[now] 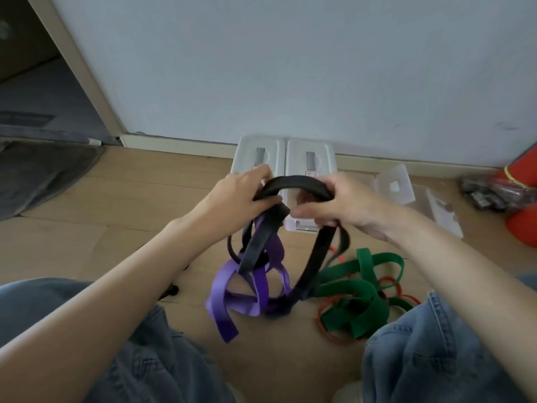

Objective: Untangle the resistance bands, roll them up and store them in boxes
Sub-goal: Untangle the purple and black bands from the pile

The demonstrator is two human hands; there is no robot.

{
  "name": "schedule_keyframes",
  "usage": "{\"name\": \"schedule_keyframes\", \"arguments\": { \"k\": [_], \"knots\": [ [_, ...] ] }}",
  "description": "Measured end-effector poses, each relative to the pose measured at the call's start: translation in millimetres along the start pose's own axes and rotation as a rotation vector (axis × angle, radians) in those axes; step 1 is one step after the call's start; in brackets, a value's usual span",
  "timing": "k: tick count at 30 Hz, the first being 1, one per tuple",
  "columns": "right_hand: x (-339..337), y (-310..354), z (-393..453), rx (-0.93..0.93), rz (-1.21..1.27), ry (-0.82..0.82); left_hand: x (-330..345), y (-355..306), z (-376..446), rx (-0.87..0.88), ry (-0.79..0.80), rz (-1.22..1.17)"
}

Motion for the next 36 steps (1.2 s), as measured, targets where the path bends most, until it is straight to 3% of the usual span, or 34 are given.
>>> {"name": "schedule_keyframes", "arguments": {
  "k": [4, 9, 14, 17, 19, 21, 25, 28, 31, 34, 36],
  "knots": [
    [-2, -2, -1, 0.009, -0.068, -0.040, -1, 5, 0, -0.090, -0.048, -0.178],
    [5, -7, 5, -0.016, -0.061, -0.127, 0, -1, 3, -0.102, -0.046, -0.219],
    [-17, -21, 3, 0.129, -0.425, -0.066, -13, 12, 1, -0.034, -0.041, 0.235],
    [-21, -16, 2, 0.097, -0.491, -0.087, 3, 17, -1, -0.047, 0.102, 0.161],
    [-20, -12, 1, 0.063, -0.421, -0.067, 13, 17, -1, -0.083, 0.196, -0.068],
    [-27, -3, -2, 0.013, -0.307, -0.121, 11, 14, 1, -0.102, 0.173, -0.201],
    [-32, 11, -6, -0.097, 0.171, -0.085, 11, 7, 4, -0.031, 0.115, -0.105],
    [-21, 20, -9, -0.192, 0.259, -0.011, 38, 10, 0, -0.078, 0.256, -0.074],
    [-23, 20, -9, -0.233, 0.289, -0.041, 45, 12, -1, -0.072, 0.382, -0.082],
    [-49, 28, -13, -0.322, 0.304, -0.151, -10, 2, 10, 0.019, 0.127, -0.369],
    [-55, 27, -12, -0.307, 0.089, -0.206, -29, 9, 13, -0.007, 0.007, -0.476]
  ]
}}
Point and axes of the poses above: each hand's wrist, its own z-axis towards the middle knuckle, its own x-axis out of the palm, y = z × x, the point moved 8 cm from there along z, towards the middle knuckle, and after that the axes turned 3 degrees about x, right-handed, at the moved point
